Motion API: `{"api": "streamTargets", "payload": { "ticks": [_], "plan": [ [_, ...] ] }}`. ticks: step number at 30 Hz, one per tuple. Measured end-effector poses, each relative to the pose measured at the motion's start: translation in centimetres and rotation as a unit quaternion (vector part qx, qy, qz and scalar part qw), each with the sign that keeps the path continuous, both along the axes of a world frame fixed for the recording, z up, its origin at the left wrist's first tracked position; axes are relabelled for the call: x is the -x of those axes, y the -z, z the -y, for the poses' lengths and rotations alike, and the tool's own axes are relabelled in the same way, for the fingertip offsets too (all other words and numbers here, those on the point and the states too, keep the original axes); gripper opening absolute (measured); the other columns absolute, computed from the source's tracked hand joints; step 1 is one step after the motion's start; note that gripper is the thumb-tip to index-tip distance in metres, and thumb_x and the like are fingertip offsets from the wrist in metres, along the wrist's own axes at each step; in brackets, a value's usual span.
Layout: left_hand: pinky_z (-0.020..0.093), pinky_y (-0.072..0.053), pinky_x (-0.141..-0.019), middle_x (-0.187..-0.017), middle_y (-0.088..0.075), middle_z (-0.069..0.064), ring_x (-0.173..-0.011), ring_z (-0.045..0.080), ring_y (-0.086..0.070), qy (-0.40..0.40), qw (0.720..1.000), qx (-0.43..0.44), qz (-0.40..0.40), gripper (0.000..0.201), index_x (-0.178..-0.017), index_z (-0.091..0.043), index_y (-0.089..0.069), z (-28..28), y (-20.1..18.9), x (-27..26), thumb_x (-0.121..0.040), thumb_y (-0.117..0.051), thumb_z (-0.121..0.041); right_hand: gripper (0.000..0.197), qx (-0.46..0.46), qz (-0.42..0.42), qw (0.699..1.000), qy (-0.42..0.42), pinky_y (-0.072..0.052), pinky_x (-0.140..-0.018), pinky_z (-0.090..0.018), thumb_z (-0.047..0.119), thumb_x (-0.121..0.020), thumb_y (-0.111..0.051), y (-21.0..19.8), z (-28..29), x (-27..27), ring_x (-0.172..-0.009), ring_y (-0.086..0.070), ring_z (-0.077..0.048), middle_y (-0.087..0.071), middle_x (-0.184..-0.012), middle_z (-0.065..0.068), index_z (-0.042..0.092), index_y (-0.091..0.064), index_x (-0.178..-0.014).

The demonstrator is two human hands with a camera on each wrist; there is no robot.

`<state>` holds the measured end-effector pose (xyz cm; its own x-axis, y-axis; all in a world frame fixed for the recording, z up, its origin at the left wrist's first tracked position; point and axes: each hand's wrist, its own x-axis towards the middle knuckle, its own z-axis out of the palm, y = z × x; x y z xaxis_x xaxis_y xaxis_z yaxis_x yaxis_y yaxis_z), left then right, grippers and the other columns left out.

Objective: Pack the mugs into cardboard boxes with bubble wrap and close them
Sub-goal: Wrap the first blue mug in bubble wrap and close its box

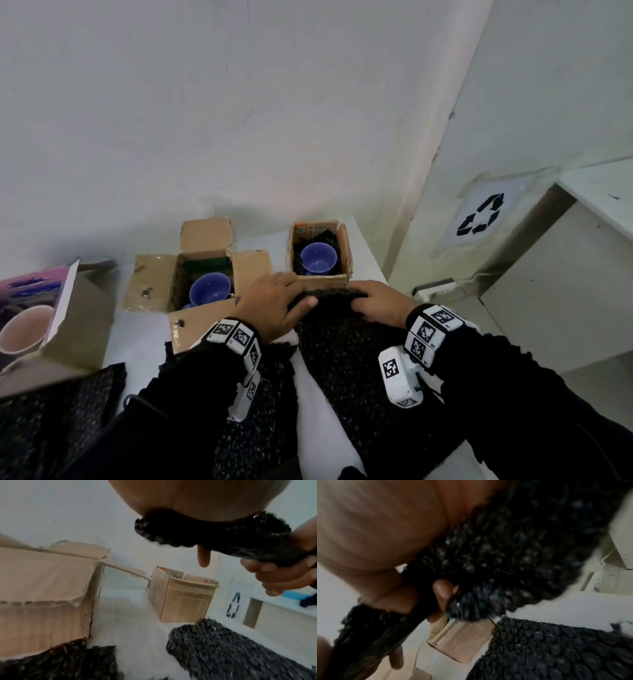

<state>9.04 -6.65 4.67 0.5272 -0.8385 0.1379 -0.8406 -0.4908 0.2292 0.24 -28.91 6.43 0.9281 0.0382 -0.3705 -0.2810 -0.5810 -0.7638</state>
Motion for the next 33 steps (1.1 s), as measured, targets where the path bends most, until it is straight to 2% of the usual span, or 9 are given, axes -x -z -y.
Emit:
{"api": "streamTargets", "payload": {
  "ticks": [2, 5, 8, 14, 20, 22, 25, 29, 33],
  "plan": [
    [0.036, -0.040, -0.065, -0.083, -0.052, 0.001, -0.074, 0.023, -0.049, -0.018, 1.000, 0.003, 0.019, 0.058, -0.095, -0.018, -0.058, 0.3, 0.2, -1.1, -0.098, -0.013, -0.055, 0.012, -0.031, 0.011, 0.999, 0.011, -0.043, -0.073, -0.021, 0.022, -0.091, -0.060, -0.4, 0.4, -0.8, -0.075, -0.059, -0.006, -0.066, -0.082, 0.007, 0.024, -0.071, -0.093],
    [0.037, -0.040, -0.064, -0.085, -0.057, 0.004, -0.075, 0.025, -0.047, -0.060, 0.997, -0.011, 0.054, 0.030, -0.091, -0.018, -0.050, 1.0, -0.1, -2.3, -0.097, -0.030, -0.041, 0.036, -0.069, 0.012, 0.997, 0.043, -0.038, -0.055, -0.015, 0.030, -0.098, -0.049, -0.8, 1.1, -2.3, -0.054, -0.053, 0.001, -0.058, -0.057, 0.012, 0.023, -0.063, -0.066],
    [0.038, -0.043, -0.066, -0.080, -0.060, 0.005, -0.073, 0.027, -0.052, -0.125, 0.990, -0.028, 0.064, 0.017, -0.103, -0.024, -0.044, 2.0, -0.8, -3.4, -0.093, -0.037, -0.036, 0.006, 0.021, 0.089, 0.996, 0.013, -0.038, -0.060, -0.024, 0.020, -0.092, -0.055, -0.7, 2.4, -4.5, -0.065, -0.051, -0.007, -0.055, -0.073, 0.009, 0.023, -0.055, -0.086],
    [0.036, -0.039, -0.066, -0.093, -0.062, 0.002, -0.081, 0.028, -0.053, -0.121, 0.982, -0.020, 0.146, 0.031, -0.104, -0.022, -0.060, 3.7, -1.3, -4.9, -0.076, -0.067, -0.011, 0.024, 0.165, 0.269, 0.949, 0.019, -0.044, -0.063, -0.031, 0.013, -0.072, -0.068, -0.3, 2.7, -7.6, -0.070, -0.055, -0.017, -0.056, -0.078, 0.010, 0.029, -0.052, -0.081],
    [0.035, -0.041, -0.069, -0.091, -0.066, -0.007, -0.084, 0.022, -0.055, -0.059, 0.983, -0.126, 0.118, 0.027, -0.089, -0.030, -0.072, 4.5, 1.1, -5.6, -0.067, -0.075, -0.015, 0.022, 0.345, 0.179, 0.909, -0.152, -0.031, -0.091, -0.039, 0.021, -0.081, -0.059, 1.7, 1.4, -9.5, -0.100, -0.056, -0.018, -0.064, -0.103, 0.009, 0.034, -0.067, -0.096],
    [0.034, -0.035, -0.075, -0.093, -0.069, -0.014, -0.090, 0.019, -0.055, -0.040, 0.984, -0.147, 0.096, 0.019, -0.092, -0.032, -0.073, 4.5, 1.7, -5.6, -0.077, -0.062, -0.027, 0.024, 0.375, 0.157, 0.889, -0.210, -0.028, -0.091, -0.042, 0.029, -0.086, -0.049, 2.2, 1.3, -9.7, -0.104, -0.051, -0.017, -0.065, -0.107, 0.011, 0.036, -0.067, -0.100],
    [0.035, -0.027, -0.084, -0.100, -0.069, -0.017, -0.097, 0.014, -0.051, -0.031, 0.987, -0.140, 0.070, 0.042, -0.096, -0.031, -0.073, 4.5, 1.7, -5.9, -0.086, -0.033, -0.039, 0.044, 0.394, 0.120, 0.878, -0.243, -0.024, -0.093, -0.045, 0.038, -0.090, -0.026, 2.5, 1.6, -10.1, -0.105, -0.042, -0.017, -0.065, -0.104, 0.009, 0.032, -0.068, -0.101],
    [0.040, -0.029, -0.090, -0.108, -0.060, -0.009, -0.104, 0.019, -0.043, -0.013, 0.980, -0.184, 0.073, 0.053, -0.099, -0.033, -0.073, 4.6, 1.1, -6.4, -0.086, -0.022, -0.042, 0.035, 0.427, 0.074, 0.863, -0.259, -0.021, -0.096, -0.046, 0.030, -0.095, -0.030, 2.1, 1.0, -10.8, -0.113, -0.033, -0.021, -0.058, -0.112, 0.003, 0.021, -0.063, -0.103],
    [0.040, -0.026, -0.089, -0.116, -0.042, -0.003, -0.111, 0.024, -0.034, -0.079, 0.977, -0.195, 0.023, 0.057, -0.107, -0.036, -0.069, 5.1, 1.5, -6.3, -0.084, -0.017, -0.046, 0.038, 0.441, 0.044, 0.864, -0.239, -0.020, -0.097, -0.047, 0.030, -0.096, -0.034, 2.9, 0.2, -10.9, -0.119, -0.030, -0.027, -0.041, -0.131, -0.005, 0.014, -0.053, -0.125]
  ]
}}
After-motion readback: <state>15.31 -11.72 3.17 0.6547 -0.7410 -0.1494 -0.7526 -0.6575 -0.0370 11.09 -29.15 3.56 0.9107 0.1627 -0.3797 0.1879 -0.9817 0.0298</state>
